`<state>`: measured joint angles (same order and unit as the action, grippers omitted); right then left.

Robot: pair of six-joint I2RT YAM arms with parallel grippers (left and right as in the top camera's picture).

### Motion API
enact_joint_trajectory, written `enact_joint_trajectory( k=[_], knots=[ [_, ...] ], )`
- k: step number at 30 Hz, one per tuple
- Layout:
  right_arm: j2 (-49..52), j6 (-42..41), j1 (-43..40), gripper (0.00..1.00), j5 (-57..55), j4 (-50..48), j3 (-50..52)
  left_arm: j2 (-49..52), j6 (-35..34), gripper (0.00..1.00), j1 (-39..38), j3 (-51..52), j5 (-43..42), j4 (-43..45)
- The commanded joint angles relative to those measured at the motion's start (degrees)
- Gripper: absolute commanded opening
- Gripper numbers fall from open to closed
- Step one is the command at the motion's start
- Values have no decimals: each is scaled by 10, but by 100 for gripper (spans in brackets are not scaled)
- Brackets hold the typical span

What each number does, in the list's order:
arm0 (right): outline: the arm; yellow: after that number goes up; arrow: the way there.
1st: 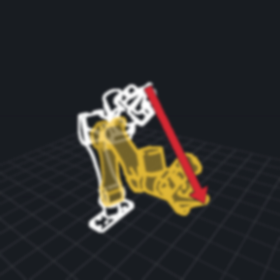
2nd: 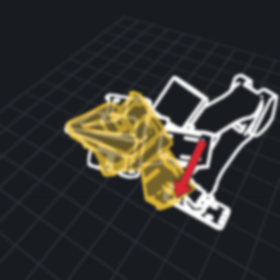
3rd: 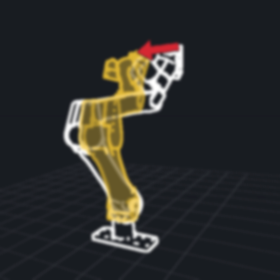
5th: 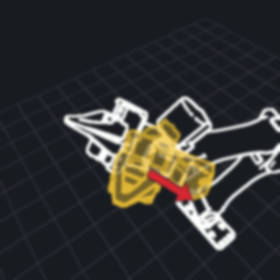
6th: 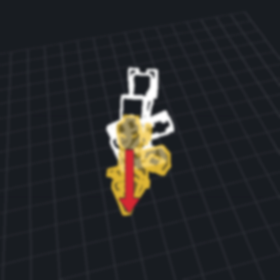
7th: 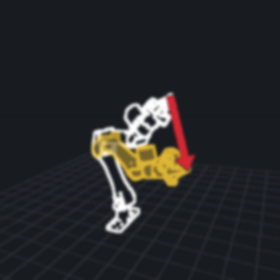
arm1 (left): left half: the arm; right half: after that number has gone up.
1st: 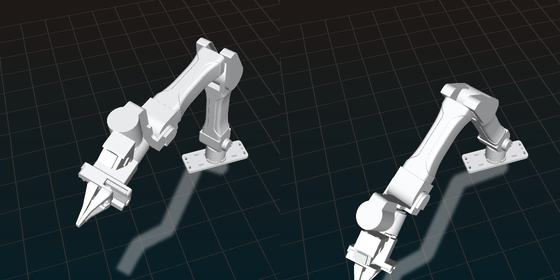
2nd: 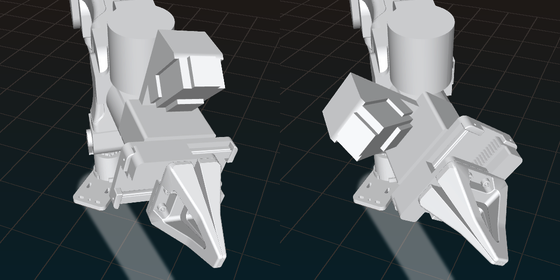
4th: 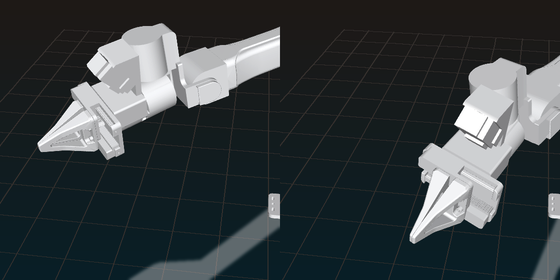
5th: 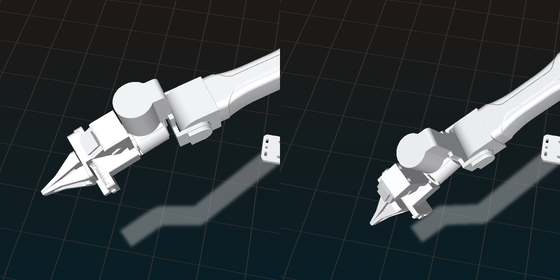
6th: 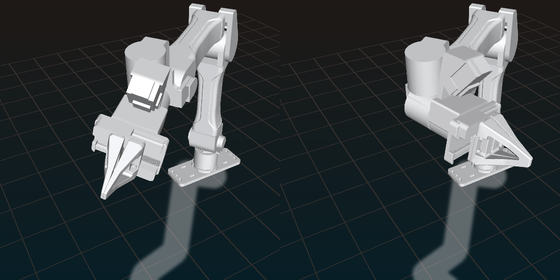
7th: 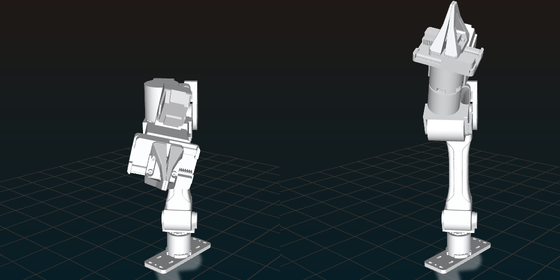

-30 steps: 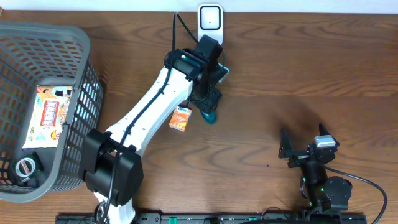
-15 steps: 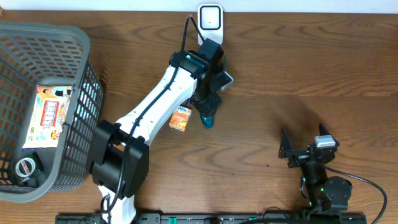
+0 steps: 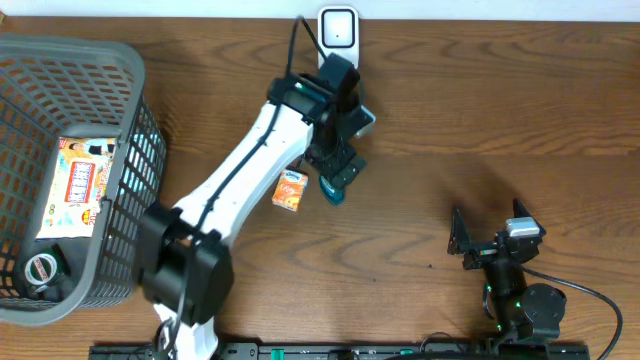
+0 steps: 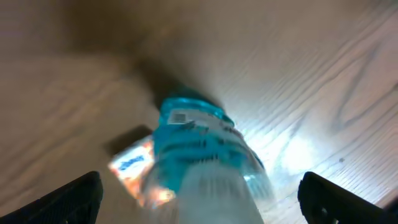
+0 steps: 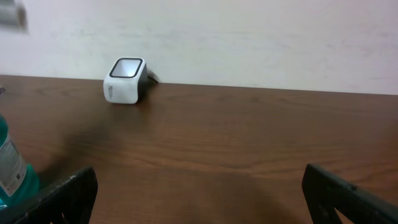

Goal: Scan the item barcode
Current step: 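Move the bottle under the scanner and stand it on the table, then reach the left gripper into the basket and grasp the snack bag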

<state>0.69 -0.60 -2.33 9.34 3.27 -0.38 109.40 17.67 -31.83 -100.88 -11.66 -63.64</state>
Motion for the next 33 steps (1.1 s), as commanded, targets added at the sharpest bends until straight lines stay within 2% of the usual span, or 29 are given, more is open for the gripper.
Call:
enact_joint_trajectory(
  k=[1, 6, 7, 9, 13, 16, 19, 25, 29, 33],
  knots=[
    [-3, 0, 4, 99, 0, 2, 1, -79, -54, 98, 2, -44, 63, -3],
    [-3, 0, 4, 99, 0, 2, 1, -166, -189, 98, 25, -69, 200, 28],
    [-3, 0, 4, 99, 0, 2, 1, -200, -233, 98, 47, -71, 246, 42],
    [-3, 0, 4, 99, 0, 2, 1, -233, -287, 98, 82, -70, 287, 48],
    [-3, 0, 4, 99, 0, 2, 1, -294, -415, 98, 219, -70, 308, 27],
    [-3, 0, 4, 99, 0, 2, 1, -319, -490, 98, 357, -70, 285, -20],
    [-3, 0, 4, 99, 0, 2, 1, -321, -499, 98, 472, -66, 233, -60],
    [-3, 0, 4, 99, 0, 2, 1, -314, -503, 98, 632, -1, 139, -73],
    [-3, 0, 4, 99, 0, 2, 1, -314, -511, 98, 697, 83, 106, -45],
    [-3, 0, 4, 99, 0, 2, 1, -314, -494, 98, 735, 188, 69, 23]
  ],
)
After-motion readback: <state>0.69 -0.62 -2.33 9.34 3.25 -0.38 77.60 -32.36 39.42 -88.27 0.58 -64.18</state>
